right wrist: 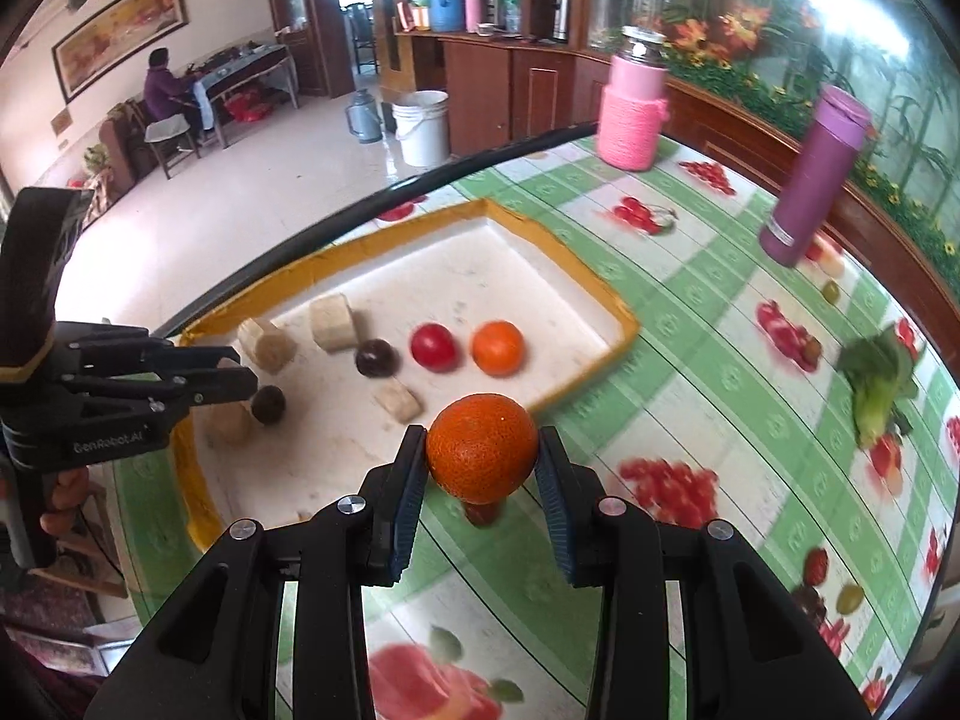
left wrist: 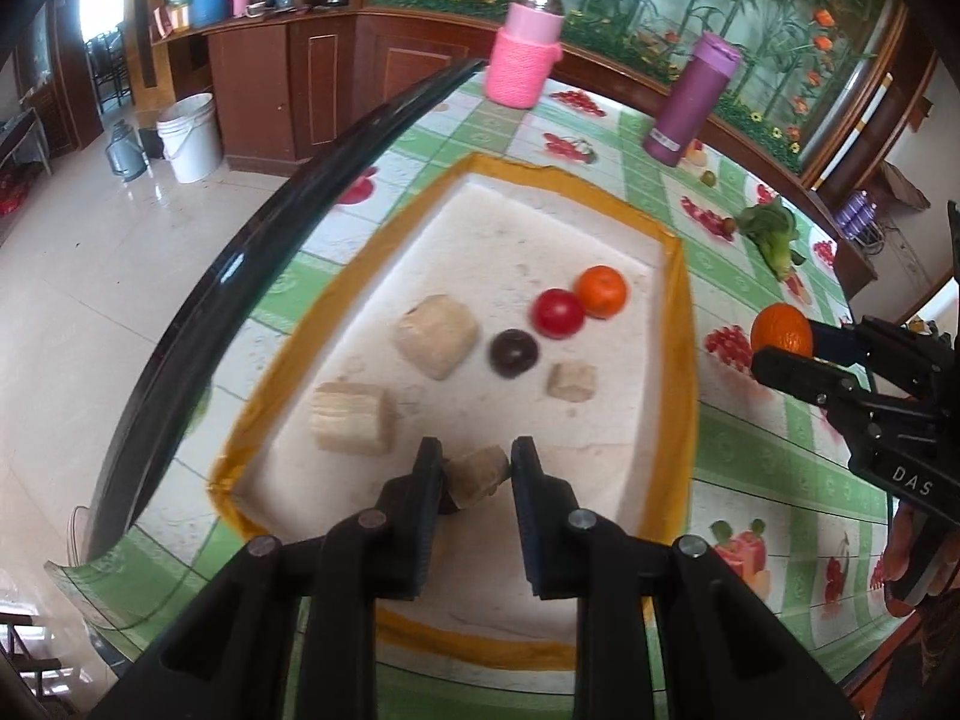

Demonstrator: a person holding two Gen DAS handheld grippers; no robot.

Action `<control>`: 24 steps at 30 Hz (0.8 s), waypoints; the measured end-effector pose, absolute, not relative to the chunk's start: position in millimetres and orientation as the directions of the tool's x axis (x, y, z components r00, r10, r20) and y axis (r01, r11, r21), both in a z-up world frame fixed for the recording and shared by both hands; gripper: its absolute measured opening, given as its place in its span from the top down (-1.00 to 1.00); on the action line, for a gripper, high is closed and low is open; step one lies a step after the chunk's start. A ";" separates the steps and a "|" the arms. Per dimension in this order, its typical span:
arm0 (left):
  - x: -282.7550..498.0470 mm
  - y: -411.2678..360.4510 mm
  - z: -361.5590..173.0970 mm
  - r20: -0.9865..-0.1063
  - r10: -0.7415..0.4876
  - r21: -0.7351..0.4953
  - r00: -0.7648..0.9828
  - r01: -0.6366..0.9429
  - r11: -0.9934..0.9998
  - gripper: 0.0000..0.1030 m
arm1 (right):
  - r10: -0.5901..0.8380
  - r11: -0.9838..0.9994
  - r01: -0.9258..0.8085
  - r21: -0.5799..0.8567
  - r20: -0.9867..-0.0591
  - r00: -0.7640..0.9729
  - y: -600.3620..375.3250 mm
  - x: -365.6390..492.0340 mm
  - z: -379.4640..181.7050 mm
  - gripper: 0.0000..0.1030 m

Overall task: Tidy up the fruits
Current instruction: 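Carry the mandarin orange and bread cube over the white tray with both grippers, then open the right gripper to set the orange in the tray while the left releases the bread cube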

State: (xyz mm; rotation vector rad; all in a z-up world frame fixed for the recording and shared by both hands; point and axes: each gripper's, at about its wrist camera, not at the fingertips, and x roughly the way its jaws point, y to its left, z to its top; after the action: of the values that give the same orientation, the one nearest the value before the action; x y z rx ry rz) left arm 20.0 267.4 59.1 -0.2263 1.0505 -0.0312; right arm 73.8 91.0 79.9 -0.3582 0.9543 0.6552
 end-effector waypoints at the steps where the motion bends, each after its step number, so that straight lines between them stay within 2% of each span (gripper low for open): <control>1: 19.9 271.4 57.2 -0.859 -0.131 -0.200 0.495 -0.089 0.976 0.50 | 0.359 0.747 -0.664 0.003 -0.843 0.400 98.3 75.6 77.6 0.32; 12: 31.3 276.4 45.3 -0.867 -0.151 -0.221 0.475 -0.096 0.971 0.49 | 0.318 0.727 -0.687 -0.010 -0.881 0.350 135.8 100.6 38.6 0.32; 24: 57.2 250.1 27.1 -0.918 -0.119 -0.140 0.379 -0.030 0.990 0.49 | 0.277 0.721 -0.691 -0.041 -0.898 0.342 138.2 116.0 17.6 0.32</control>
State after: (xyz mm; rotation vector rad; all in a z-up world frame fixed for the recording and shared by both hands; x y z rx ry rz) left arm 57.2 250.1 27.1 -0.1413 1.1820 -0.0571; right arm 116.0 138.2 17.6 -0.4601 1.0443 0.6587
